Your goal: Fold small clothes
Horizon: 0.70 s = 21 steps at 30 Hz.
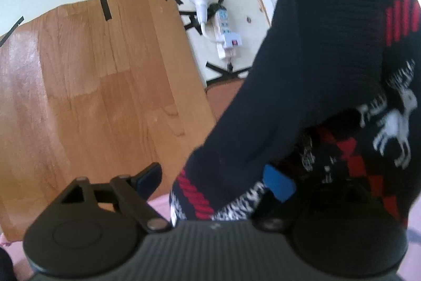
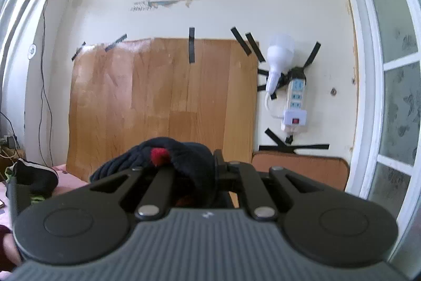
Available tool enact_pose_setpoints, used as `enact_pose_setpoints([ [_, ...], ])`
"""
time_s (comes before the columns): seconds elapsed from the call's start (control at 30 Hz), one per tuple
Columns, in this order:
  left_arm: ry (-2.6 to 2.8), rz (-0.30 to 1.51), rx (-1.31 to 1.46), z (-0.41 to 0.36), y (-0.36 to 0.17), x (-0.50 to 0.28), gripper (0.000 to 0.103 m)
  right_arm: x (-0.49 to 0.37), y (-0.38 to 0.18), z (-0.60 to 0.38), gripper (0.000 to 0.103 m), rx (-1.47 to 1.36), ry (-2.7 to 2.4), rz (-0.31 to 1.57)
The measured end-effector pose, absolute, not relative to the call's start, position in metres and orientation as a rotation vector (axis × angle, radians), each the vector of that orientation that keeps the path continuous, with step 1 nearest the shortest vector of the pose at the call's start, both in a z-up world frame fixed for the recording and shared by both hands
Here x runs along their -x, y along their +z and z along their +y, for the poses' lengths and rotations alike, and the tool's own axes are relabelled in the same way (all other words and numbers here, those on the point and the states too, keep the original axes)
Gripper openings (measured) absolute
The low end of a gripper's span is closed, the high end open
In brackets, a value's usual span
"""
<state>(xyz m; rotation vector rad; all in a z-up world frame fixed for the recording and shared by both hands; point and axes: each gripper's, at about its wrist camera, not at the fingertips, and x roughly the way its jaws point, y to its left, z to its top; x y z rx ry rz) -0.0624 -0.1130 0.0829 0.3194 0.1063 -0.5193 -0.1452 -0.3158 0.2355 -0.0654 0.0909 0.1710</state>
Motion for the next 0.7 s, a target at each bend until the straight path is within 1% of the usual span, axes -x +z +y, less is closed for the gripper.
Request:
enact_pose_setpoints([
  [0.1,-0.51,0.072,-0.312,-0.116,0.09,0.064,0.089,0.151,0.24,-0.319,0.011,0.059,0.167,0.077],
  [0.2,-0.516,0.051,-0.305,-0.111,0.09,0.067,0.092,0.155,0.241,-0.322,0.011,0.054,0.155,0.064],
  [0.37,-0.523,0.035,-0.426,-0.128,0.069,0.078,0.092,0.156,0.242,-0.326,0.011,0.04,0.146,0.064],
  [0.5,-0.521,0.047,-0.462,-0.14,0.06,0.073,0.091,0.158,0.244,-0.324,0.011,0.037,0.146,0.051],
  [0.6,-0.498,0.058,-0.445,-0.138,0.063,0.06,0.081,0.164,0.247,-0.322,0.011,0.045,0.142,0.04],
  [0.63,-0.498,0.063,-0.431,-0.135,0.065,0.057,0.072,0.166,0.247,-0.321,0.011,0.049,0.14,0.038],
  [0.67,-0.504,0.066,-0.411,-0.131,0.069,0.055,0.056,0.168,0.248,-0.322,0.011,0.052,0.138,0.036],
  [0.7,-0.512,0.065,-0.396,-0.128,0.073,0.054,0.051,0.17,0.248,-0.322,0.011,0.056,0.134,0.034],
])
